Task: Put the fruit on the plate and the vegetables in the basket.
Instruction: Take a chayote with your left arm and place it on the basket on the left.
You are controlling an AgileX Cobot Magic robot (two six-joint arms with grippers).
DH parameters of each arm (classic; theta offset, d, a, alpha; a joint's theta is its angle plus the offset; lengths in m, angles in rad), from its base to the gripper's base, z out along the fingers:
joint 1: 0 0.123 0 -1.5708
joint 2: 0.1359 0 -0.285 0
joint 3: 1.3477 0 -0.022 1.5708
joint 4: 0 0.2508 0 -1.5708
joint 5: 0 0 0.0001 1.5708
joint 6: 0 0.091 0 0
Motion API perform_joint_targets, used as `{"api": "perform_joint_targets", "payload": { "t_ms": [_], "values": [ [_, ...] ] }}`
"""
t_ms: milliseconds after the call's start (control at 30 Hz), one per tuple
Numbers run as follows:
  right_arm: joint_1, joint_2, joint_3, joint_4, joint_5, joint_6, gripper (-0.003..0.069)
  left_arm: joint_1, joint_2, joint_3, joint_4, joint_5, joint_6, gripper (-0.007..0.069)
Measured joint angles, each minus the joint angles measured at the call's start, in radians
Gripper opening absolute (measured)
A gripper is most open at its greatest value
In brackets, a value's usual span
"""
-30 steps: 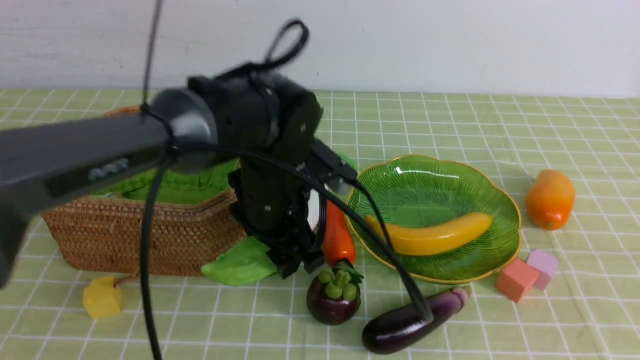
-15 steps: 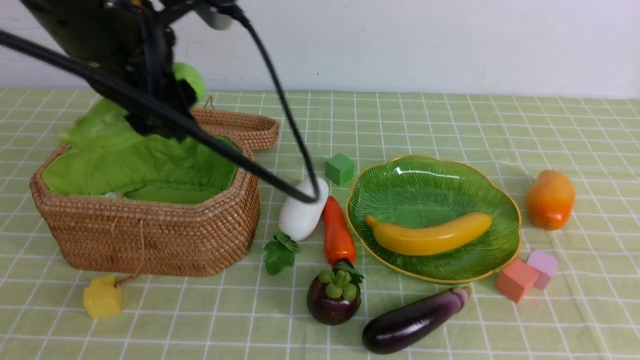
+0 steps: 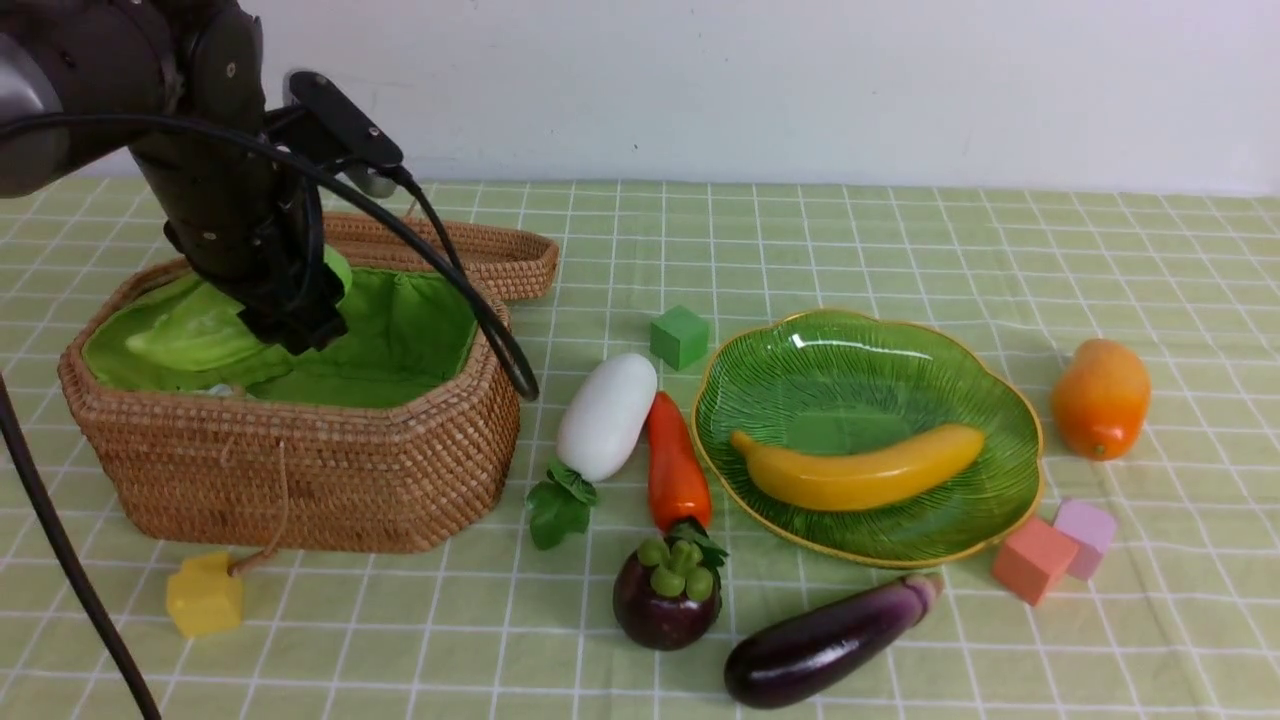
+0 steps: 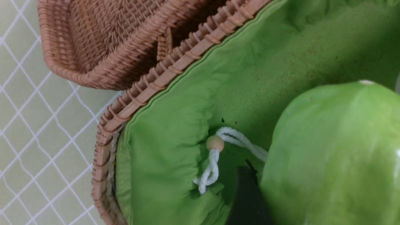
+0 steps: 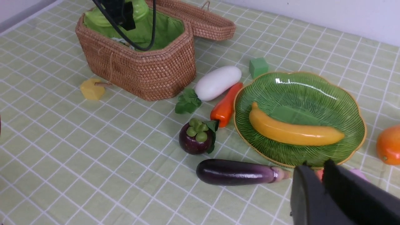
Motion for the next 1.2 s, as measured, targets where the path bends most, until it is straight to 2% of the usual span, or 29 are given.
{"api": "perform_joint_targets", "payload": {
  "t_ms": [100, 367, 733, 900, 1000, 1200],
  "values": [
    [0.0, 0.016, 0.0, 0.025, -0.045, -0.03, 0.0086, 0.0, 0.0, 0.0, 0.007, -0.003, 0.0, 0.0451],
    [0.0, 0.127, 0.0, 0.187, -0.128, -0.166, 0.0088, 0.0, 0.0, 0.0, 0.014, -0.036, 0.0, 0.0451],
    [0.0, 0.138, 0.0, 0.224, -0.155, -0.198, 0.0089, 0.0, 0.0, 0.0, 0.014, -0.037, 0.0, 0.0451],
    [0.0, 0.138, 0.0, 0.224, -0.155, -0.198, 0.0089, 0.0, -0.021, 0.0, 0.014, -0.037, 0.0, 0.0505],
    [0.0, 0.138, 0.0, 0.224, -0.155, -0.198, 0.0089, 0.0, -0.045, 0.0, 0.012, -0.037, 0.0, 0.0576],
    [0.0, 0.138, 0.0, 0.224, -0.155, -0.201, 0.0089, 0.0, -0.071, 0.0, -0.026, -0.025, -0.011, 0.0589]
  ]
}}
